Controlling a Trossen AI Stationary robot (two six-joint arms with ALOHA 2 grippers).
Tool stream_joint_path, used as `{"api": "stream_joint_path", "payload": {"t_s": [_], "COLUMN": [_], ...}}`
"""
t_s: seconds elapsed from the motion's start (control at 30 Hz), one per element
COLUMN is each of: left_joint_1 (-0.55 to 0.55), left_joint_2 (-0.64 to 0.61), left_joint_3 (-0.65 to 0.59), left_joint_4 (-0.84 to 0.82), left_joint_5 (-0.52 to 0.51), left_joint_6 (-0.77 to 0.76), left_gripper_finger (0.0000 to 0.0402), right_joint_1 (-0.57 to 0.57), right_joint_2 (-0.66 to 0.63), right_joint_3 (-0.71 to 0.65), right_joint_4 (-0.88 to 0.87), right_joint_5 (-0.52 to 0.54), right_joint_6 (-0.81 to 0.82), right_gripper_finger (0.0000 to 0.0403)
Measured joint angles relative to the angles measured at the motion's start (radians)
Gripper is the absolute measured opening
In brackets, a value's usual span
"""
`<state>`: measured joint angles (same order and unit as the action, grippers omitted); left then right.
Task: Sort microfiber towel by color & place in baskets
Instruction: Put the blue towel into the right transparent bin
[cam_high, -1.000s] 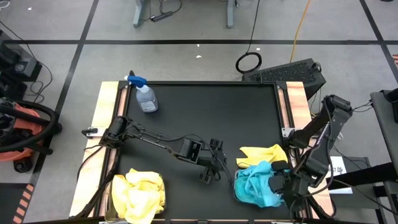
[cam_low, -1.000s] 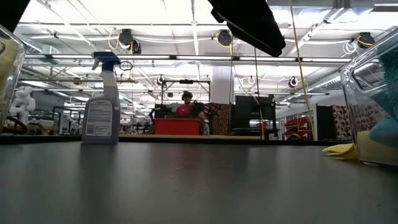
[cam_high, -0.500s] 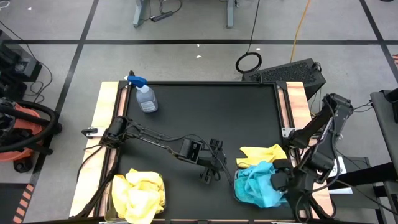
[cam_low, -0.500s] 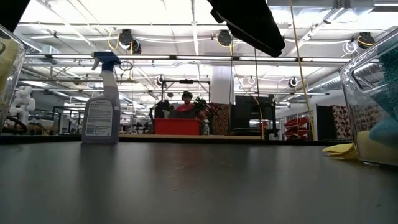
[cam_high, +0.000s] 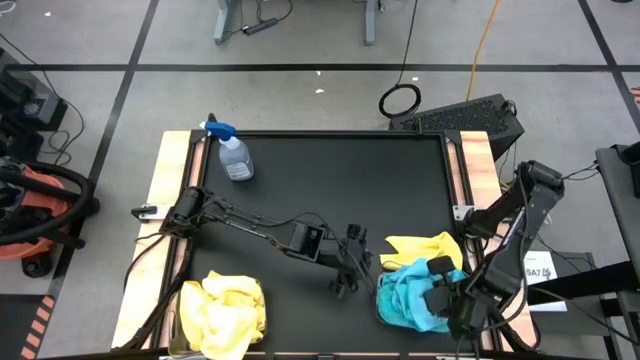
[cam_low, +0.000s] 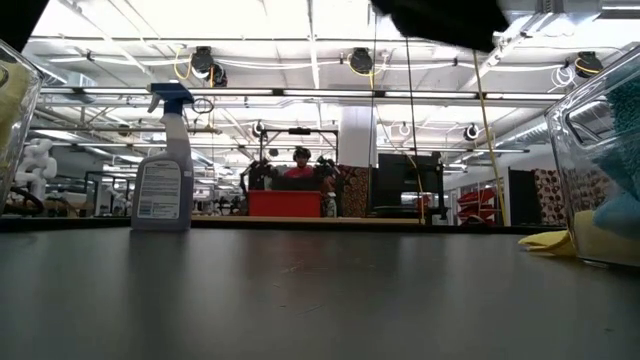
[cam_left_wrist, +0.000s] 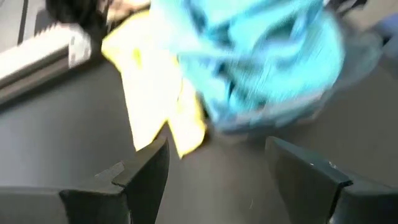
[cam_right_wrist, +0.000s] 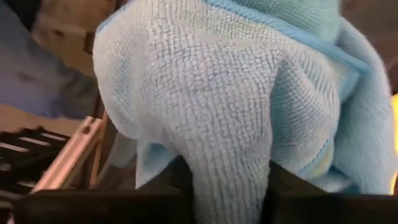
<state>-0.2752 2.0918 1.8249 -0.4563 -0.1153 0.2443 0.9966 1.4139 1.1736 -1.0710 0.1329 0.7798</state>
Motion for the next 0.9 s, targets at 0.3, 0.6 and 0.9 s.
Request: {"api": "stream_joint_path", "payload": {"t_s": [0.3, 0.6, 0.9], "left_joint_1": [-0.007, -0.011, 0.003], "left_joint_2": [0.013, 0.123, 0.185], "left_joint_3": [0.003, 0.004, 0.006], "left_joint_4": [0.27, 0.482, 0.567], "left_joint_5": [0.219, 0.283, 0.289], "left_joint_6": [0.065, 0.102, 0.021], "left_gripper_finger": [0.0271, 0.0271, 0.0271], "right_joint_1": [-0.002, -0.007, -0.009], "right_joint_2": [0.138, 0.226, 0.202], "right_joint_3": [0.0, 0.0, -0.001], "right_joint_4": [0.047, 0.061, 0.077], "right_joint_5": [0.008, 0.054, 0.047], "right_joint_6": [-0.062, -0.061, -0.058], "right_gripper_finger": [0.0033, 0.0076, 0.008]}}
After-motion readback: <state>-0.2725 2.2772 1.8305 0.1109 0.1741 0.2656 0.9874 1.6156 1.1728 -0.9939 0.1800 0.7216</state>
